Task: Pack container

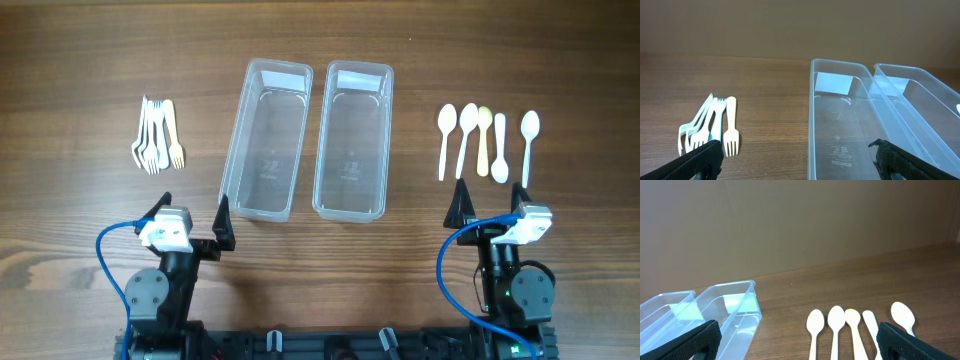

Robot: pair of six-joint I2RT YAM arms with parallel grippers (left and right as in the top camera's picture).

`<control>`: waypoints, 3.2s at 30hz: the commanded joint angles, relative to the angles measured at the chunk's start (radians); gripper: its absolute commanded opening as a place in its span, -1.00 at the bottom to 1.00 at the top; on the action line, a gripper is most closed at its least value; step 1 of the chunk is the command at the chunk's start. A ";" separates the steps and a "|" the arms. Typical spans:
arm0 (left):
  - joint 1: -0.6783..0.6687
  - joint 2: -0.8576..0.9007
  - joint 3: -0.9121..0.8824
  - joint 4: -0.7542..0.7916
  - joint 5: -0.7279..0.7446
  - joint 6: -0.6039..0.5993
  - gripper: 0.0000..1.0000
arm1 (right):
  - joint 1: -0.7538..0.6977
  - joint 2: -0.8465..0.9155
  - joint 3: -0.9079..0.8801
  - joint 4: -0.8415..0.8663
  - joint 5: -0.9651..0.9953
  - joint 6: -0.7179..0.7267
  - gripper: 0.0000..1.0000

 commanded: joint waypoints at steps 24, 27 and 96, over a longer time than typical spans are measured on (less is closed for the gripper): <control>0.006 -0.008 -0.011 0.004 0.012 0.020 0.99 | -0.004 0.851 1.073 -0.583 -0.039 -0.113 1.00; 0.006 -0.008 -0.011 0.004 0.012 0.020 0.99 | -0.004 1.052 1.225 -0.757 -0.040 -0.146 0.99; 0.006 -0.008 -0.011 0.004 0.012 0.020 1.00 | -0.004 1.853 1.228 -0.615 -0.012 -0.030 -0.25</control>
